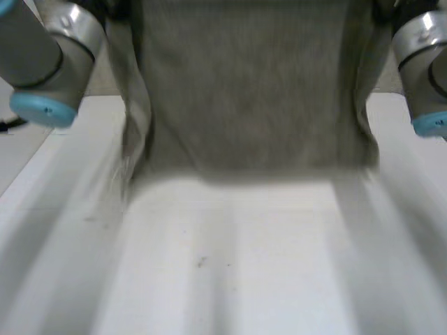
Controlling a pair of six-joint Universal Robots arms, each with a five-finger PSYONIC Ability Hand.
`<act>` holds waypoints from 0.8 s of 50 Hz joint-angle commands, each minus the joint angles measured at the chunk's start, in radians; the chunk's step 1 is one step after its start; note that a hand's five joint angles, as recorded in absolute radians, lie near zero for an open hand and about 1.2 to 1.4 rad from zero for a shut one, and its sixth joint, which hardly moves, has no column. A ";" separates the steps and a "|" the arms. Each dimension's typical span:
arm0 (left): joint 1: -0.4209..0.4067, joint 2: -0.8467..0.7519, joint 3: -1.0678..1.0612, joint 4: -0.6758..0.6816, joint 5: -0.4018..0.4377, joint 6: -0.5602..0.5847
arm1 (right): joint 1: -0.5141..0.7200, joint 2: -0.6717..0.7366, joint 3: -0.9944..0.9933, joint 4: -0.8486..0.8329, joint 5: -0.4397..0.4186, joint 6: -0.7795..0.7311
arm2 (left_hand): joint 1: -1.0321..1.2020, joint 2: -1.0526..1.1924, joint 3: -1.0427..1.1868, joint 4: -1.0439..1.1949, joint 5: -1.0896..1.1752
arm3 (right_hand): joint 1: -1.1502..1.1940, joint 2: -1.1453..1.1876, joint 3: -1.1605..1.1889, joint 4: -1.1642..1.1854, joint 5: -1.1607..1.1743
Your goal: Fold the towel.
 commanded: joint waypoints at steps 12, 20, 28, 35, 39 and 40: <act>0.030 0.264 -0.764 0.012 -0.061 -0.082 | -0.018 -0.140 0.355 0.398 -0.146 0.051 | 0.195 0.178 0.179 0.179 0.188 | 0.006 0.182 0.182 0.178 0.188; 0.022 0.209 -1.039 0.030 -0.056 -0.076 | -0.016 -0.041 0.553 0.470 -0.147 0.002 | 0.195 0.178 0.179 0.179 0.188 | 0.006 0.182 0.182 0.178 0.188; 0.022 0.203 -1.108 0.021 -0.054 -0.068 | -0.059 -0.030 0.652 0.465 -0.149 0.002 | -0.129 -0.146 -0.144 -0.145 -0.136 | 0.006 0.182 0.182 0.178 0.188; 0.030 0.261 -1.147 0.021 -0.056 -0.064 | -0.085 -0.097 0.742 0.419 -0.166 0.018 | -0.915 -0.932 -0.930 -0.931 -0.922 | 0.006 0.182 0.182 0.178 0.188; 0.034 0.281 -1.163 0.029 -0.056 -0.062 | -0.095 -0.114 0.773 0.384 -0.186 0.019 | -0.932 -0.949 -0.948 -0.948 -0.939 | 0.006 0.182 0.182 0.178 0.188; 0.039 0.284 -1.171 0.030 -0.057 -0.062 | -0.098 -0.120 0.784 0.369 -0.192 0.019 | -0.930 -0.947 -0.945 -0.945 -0.936 | 0.006 0.182 0.182 0.178 0.188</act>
